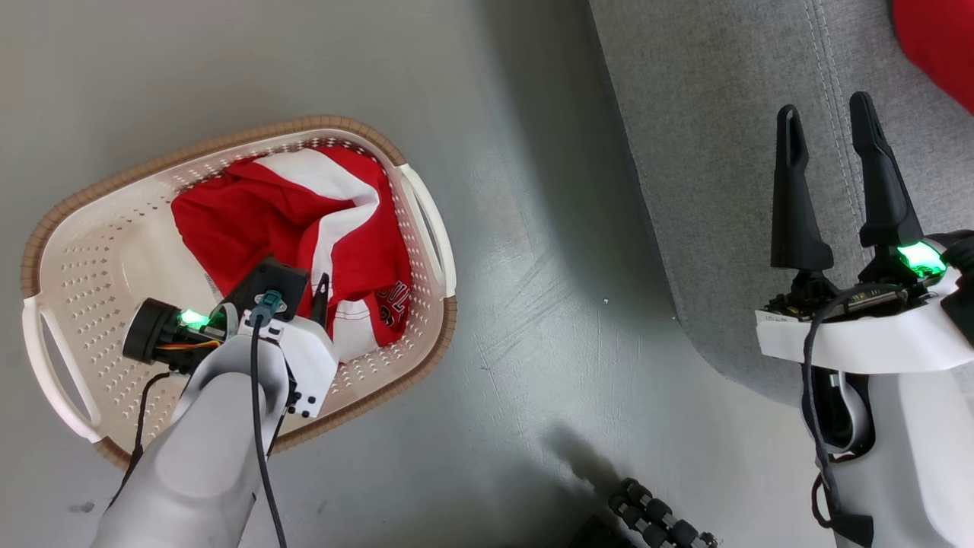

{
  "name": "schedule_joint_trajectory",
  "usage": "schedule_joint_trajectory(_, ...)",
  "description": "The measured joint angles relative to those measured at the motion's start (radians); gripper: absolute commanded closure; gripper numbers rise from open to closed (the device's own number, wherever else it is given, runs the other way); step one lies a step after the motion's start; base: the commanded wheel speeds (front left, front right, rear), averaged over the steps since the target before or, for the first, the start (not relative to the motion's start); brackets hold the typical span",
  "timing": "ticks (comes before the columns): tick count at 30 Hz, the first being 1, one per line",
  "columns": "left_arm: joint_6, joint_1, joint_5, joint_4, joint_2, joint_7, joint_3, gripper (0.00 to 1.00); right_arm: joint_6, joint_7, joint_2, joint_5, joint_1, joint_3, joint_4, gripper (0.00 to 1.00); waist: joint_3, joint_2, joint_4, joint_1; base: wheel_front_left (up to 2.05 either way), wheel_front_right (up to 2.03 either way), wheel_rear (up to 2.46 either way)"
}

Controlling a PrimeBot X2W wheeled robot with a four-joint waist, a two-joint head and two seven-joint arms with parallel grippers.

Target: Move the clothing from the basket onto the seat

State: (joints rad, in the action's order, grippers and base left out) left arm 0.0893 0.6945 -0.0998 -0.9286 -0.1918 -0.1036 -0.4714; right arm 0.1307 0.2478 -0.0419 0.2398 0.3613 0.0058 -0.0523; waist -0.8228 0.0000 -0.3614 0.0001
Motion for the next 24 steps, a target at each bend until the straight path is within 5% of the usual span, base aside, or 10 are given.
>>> schedule_joint_trajectory(15, -0.005, 0.029, -0.011, -0.047, 0.017, 0.030, -0.001, 0.00, 0.000, 0.000, 0.000, 0.008, 0.014, 0.006, -0.002, 0.00, -0.019, 0.0000, -0.011, 0.0000, 0.00, 0.00, 0.00)
schedule_joint_trajectory(16, -0.011, 0.035, -0.011, -0.047, 0.018, 0.029, -0.002, 0.11, 0.000, 0.000, 0.000, 0.008, 0.014, 0.006, -0.002, 0.00, -0.020, 0.0000, -0.012, 0.0000, 0.00, 0.00, 0.00)
schedule_joint_trajectory(17, -0.012, 0.040, -0.010, -0.049, 0.019, 0.029, -0.008, 0.59, 0.000, 0.000, 0.000, 0.008, 0.014, 0.006, -0.002, 0.00, -0.020, 0.0000, -0.012, 0.0000, 0.00, 0.00, 0.00)
schedule_joint_trajectory(19, -0.019, 0.045, -0.008, -0.052, 0.023, 0.024, -0.015, 1.00, 0.000, 0.000, 0.000, 0.008, 0.015, 0.006, -0.005, 0.00, -0.022, 0.0000, -0.014, 0.0000, 0.00, 0.00, 0.00)
schedule_joint_trajectory(24, -0.029, 0.047, -0.001, -0.063, 0.036, 0.018, -0.030, 1.00, 0.000, 0.000, 0.000, 0.008, 0.030, 0.001, -0.007, 0.00, -0.021, 0.0000, -0.015, 0.0000, 0.00, 0.00, 0.00)
